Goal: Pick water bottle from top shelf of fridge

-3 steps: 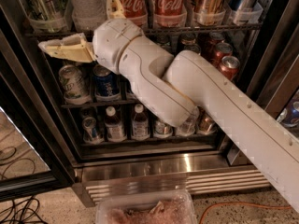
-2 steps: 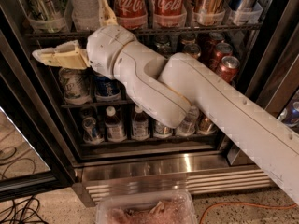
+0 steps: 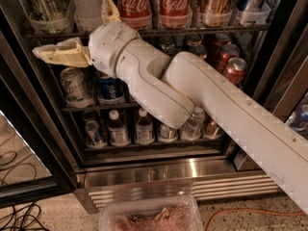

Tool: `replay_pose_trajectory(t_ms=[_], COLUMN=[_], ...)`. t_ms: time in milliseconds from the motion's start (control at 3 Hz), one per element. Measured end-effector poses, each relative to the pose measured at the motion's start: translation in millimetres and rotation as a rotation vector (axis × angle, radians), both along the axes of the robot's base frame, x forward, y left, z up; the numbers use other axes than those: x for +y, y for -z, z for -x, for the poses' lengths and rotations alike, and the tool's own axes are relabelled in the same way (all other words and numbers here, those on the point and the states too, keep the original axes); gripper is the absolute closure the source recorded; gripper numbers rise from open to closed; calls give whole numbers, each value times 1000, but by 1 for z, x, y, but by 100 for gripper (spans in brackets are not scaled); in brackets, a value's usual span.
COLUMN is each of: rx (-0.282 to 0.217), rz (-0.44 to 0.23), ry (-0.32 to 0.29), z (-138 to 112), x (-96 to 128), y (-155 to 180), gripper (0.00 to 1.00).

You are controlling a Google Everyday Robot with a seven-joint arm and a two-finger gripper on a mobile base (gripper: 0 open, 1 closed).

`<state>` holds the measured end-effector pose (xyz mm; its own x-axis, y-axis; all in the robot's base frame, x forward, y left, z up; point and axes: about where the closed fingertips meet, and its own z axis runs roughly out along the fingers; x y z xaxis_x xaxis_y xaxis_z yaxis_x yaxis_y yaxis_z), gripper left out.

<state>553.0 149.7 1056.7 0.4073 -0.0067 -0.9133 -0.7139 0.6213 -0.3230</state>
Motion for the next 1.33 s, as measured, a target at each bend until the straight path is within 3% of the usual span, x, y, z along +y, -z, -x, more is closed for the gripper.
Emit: replay_pose_trajectory(t_ms=[333, 667, 1333], rx=[-45, -24, -36], rz=[-18, -19, -39], ry=[17, 44, 83], z=[-13, -32, -43], x=[1, 12, 3], y=[-16, -12, -19], gripper=[0, 0, 0])
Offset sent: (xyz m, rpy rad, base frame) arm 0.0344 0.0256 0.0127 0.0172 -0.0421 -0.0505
